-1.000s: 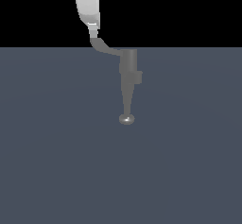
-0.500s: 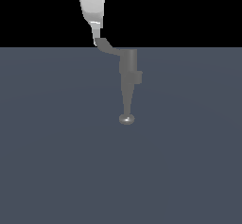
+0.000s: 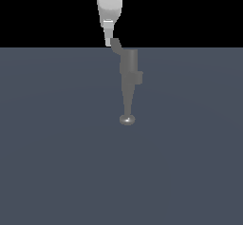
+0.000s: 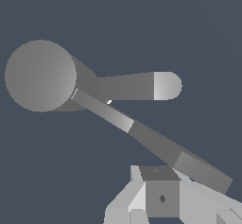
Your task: Turn on the faucet by rotating a designated handle.
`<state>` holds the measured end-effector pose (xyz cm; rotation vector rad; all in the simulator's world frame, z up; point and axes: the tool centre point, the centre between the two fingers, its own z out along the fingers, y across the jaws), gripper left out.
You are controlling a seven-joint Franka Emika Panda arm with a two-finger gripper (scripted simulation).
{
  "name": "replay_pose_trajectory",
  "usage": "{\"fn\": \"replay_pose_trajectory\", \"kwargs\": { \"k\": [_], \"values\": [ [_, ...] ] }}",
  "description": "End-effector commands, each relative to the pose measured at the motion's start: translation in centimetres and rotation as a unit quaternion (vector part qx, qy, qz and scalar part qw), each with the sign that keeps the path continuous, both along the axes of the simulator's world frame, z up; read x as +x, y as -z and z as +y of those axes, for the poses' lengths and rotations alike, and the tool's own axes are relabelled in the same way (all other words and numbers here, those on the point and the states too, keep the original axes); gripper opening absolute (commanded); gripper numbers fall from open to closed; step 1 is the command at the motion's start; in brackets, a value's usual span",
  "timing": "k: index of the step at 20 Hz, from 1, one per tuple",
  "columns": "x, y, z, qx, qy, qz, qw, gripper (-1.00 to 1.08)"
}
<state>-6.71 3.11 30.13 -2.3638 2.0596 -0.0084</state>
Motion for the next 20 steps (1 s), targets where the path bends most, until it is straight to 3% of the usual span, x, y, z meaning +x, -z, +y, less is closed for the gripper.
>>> {"fn": "replay_pose_trajectory", "kwargs": {
  "k": [1,5,7,20],
  "values": [
    [-0.8,0.1,-1.5,0.0,0.006,0.003,1.0,-1.0],
    [-1.9,0.2,-2.8,-0.001,0.006,0.004,1.0,-1.0],
    [-1.5,0.0,-2.0,0.0,0.001,0.001,1.0,-1.0],
    [-0.7,0.1,-9.4,-0.001,0.005,0.003,1.0,-1.0]
  ]
}}
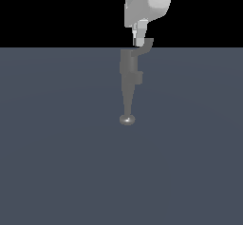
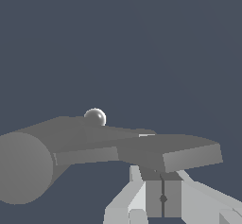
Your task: Turn on the faucet by rotating a designated handle.
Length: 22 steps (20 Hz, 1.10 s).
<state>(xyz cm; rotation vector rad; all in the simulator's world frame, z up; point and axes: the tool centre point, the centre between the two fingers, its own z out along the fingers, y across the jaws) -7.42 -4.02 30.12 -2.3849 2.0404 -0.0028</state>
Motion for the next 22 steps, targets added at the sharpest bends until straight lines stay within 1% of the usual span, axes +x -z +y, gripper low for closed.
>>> {"fn": "replay_pose_trajectory", "kwargs": {
  "k": [1,4,5,6,22],
  "values": [
    [0.0,0.1,-2.8,0.0,0.014,0.001,0.9999,-1.0],
    [0.2,0.2,-4.4,-0.001,0.015,0.002,0.9999,-1.0],
    [0.2,0.2,-4.4,-0.001,0.015,0.002,0.9999,-1.0],
    [0.4,0.0,-2.1,0.001,-0.002,0.0,1.0,-1.0],
    [3.5,0.1,-5.2,0.0,0.006,0.0,1.0,-1.0]
  ]
}}
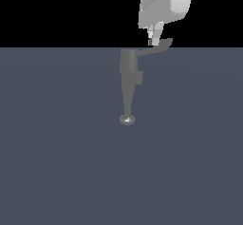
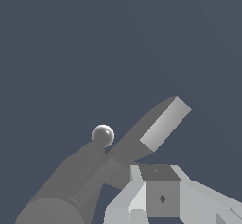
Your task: Turn on the faucet by rotating a designated handle.
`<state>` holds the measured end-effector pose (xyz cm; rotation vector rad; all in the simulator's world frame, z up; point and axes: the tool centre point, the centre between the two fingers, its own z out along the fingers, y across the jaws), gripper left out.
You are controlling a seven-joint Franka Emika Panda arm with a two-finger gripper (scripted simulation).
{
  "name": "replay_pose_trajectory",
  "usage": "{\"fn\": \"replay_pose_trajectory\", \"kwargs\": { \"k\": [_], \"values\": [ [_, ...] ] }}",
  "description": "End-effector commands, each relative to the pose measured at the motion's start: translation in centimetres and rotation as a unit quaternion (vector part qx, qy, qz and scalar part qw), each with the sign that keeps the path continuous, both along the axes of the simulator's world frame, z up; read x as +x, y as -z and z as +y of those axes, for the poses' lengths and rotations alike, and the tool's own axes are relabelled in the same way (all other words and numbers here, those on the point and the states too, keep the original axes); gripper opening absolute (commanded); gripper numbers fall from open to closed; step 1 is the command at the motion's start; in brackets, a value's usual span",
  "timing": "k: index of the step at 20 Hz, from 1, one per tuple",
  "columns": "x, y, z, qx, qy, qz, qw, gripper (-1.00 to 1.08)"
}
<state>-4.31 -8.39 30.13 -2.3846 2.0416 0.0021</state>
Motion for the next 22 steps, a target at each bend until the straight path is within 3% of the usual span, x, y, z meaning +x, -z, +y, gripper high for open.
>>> {"fn": "replay_pose_trajectory", "kwargs": {
  "k": [1,22],
  "values": [
    [0.6,0.1,-1.0,-0.001,0.006,-0.001,1.0,-1.0],
    [4.0,0.2,-4.6,-0.001,0.014,0.0,0.9999,-1.0]
  ]
}}
